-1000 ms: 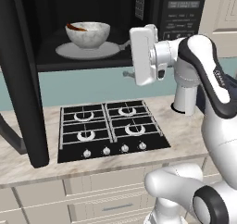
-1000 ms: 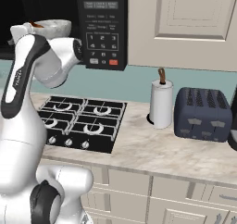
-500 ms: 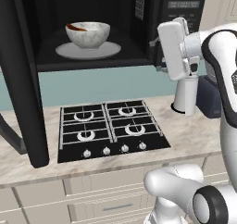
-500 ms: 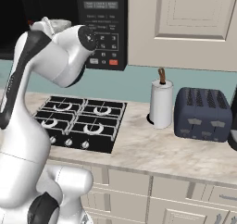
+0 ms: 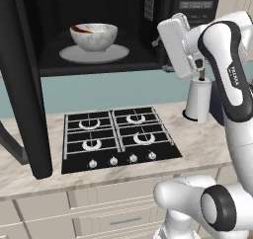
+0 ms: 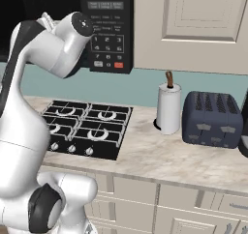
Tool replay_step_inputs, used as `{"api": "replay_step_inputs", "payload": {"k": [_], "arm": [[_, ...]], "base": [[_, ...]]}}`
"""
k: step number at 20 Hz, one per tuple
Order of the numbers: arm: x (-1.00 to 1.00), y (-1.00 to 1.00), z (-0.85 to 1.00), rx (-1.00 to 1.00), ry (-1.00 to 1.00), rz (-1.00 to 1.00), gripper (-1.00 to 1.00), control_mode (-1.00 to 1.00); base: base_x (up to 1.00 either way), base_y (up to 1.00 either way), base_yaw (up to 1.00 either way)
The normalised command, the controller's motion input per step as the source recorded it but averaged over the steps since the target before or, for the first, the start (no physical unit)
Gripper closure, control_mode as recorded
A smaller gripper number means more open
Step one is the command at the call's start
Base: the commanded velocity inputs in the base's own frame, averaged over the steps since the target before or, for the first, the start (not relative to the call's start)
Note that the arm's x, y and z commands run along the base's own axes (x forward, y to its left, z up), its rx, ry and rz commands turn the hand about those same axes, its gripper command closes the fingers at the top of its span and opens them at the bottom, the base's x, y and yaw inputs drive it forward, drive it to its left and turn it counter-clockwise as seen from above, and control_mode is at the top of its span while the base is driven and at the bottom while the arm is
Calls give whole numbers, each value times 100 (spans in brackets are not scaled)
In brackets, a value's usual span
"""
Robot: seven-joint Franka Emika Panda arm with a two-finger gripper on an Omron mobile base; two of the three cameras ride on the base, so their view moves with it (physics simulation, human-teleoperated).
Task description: The microwave is finished heating the chicken drumstick and avocado. Take the bowl containing the food and place it on the dining counter.
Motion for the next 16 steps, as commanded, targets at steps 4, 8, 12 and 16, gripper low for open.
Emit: {"api": "replay_step_inputs", "payload": {"k": [4,8,12,16], "arm": [[80,21,14,0,-2,-1,-100,-100],[100,19,0,0,-3,-4,-100,-100],[91,1,13,1,-1,-3,-100,-100],[69,8,14,0,0,-3,-100,-100]], "base": [[0,0,0],[0,0,0],[0,0,0],[0,0,0]]}}
